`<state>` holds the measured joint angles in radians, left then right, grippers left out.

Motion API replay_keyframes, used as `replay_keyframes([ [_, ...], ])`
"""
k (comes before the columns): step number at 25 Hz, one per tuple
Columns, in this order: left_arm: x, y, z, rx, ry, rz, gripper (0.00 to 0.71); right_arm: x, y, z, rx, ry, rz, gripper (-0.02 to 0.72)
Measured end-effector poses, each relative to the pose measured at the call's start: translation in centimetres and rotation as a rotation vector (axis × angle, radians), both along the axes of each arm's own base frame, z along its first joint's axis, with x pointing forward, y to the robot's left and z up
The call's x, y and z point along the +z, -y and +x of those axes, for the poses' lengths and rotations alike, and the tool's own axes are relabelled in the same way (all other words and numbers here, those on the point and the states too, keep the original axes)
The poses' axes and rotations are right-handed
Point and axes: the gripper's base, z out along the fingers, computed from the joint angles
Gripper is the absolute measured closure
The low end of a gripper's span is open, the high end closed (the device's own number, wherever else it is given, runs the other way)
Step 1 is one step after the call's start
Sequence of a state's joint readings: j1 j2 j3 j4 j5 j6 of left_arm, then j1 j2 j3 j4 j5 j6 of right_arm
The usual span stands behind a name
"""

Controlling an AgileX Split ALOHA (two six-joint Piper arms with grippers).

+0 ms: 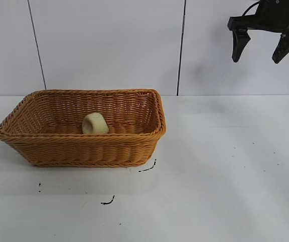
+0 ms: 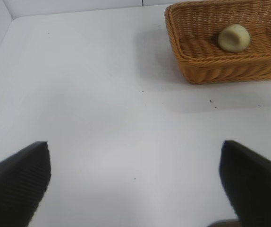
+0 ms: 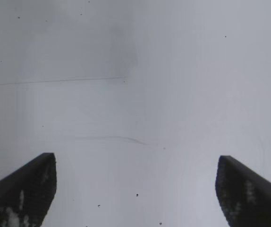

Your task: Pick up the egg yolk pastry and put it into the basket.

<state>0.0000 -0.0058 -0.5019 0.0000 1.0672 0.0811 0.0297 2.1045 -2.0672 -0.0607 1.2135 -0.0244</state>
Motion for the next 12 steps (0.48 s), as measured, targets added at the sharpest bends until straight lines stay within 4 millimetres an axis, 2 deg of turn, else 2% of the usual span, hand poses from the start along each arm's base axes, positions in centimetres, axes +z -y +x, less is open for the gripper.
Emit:
replay_keyframes([
  [2,0.0,0.0,0.0,0.000,0.000,0.000,0.014,1.1,0.0,-2.0,0.000,-0.011,0.005,0.048],
  [5,0.0,0.0,0.0,0.000,0.000,0.000,0.014,3.0,0.0,-6.2,0.001,-0.025,0.018,0.048],
  [9,0.0,0.0,0.0,0.000,0.000,0.000,0.014,5.2,0.1,-12.5,0.001,-0.015,0.029,0.048],
  [12,0.0,0.0,0.0,0.000,0.000,0.000,0.014,5.7,0.3,-17.5,0.001,-0.016,0.029,0.048],
])
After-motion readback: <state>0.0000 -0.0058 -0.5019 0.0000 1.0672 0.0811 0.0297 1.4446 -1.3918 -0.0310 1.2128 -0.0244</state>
